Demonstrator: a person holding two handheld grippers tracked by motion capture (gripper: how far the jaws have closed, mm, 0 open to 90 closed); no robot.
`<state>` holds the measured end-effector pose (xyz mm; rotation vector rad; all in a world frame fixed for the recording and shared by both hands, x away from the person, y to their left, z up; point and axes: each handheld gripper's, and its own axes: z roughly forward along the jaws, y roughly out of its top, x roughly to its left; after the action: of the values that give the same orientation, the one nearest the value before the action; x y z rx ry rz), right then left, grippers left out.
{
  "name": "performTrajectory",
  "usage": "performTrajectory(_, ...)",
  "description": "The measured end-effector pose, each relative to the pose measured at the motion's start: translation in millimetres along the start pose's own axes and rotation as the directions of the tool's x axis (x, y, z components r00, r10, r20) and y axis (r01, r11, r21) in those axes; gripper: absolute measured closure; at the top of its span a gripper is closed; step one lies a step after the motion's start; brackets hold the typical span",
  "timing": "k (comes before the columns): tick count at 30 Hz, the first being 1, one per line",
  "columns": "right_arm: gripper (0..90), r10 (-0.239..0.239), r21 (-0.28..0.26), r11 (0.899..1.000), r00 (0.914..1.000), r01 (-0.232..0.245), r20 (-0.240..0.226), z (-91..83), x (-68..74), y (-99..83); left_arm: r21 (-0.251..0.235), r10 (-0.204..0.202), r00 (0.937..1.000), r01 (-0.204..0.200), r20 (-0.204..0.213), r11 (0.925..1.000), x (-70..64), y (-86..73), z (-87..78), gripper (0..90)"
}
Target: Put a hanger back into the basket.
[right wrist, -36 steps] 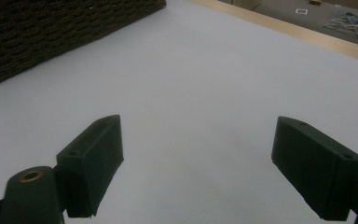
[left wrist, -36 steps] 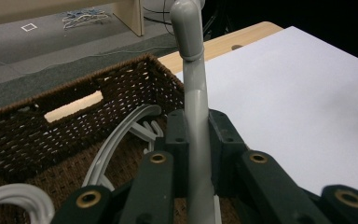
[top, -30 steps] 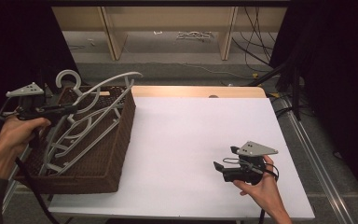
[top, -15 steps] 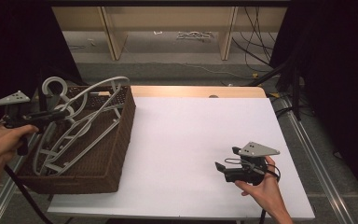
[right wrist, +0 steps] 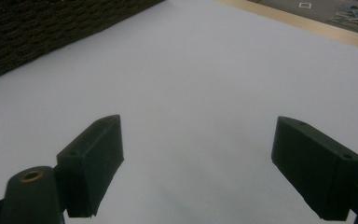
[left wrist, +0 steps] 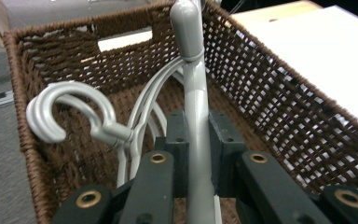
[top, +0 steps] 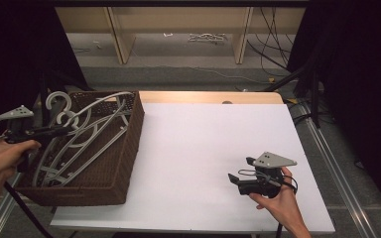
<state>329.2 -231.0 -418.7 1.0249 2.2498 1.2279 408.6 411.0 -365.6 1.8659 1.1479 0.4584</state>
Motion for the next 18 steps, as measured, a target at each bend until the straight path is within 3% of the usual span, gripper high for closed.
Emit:
performTrajectory(5,17.6,0.005,0.014,1.0,1.0,-0.005,0.001,2.2,-0.9,-2.5,0.014,-0.021,0.9996,0.021,0.021,0.9997,1.9,-10.5,8.4,79.7)
performTrajectory(9,17.6,0.002,0.023,1.0,1.0,-0.002,-0.002,3.1,-0.6,-2.9,0.032,-0.01,0.9994,0.009,0.033,0.9995,0.5,-12.8,14.5,79.6)
performTrajectory(14,17.6,0.003,0.042,0.999,1.0,-0.003,-0.005,2.2,-0.5,-2.5,0.064,-0.016,0.9995,0.015,0.027,0.9979,0.3,-15.0,24.7,79.6)
performTrajectory(18,17.5,0.002,0.025,1.0,1.0,-0.001,-0.007,4.0,-0.4,-3.4,0.074,-0.023,0.9996,0.022,0.014,0.997,0.5,-17.8,31.0,79.6)
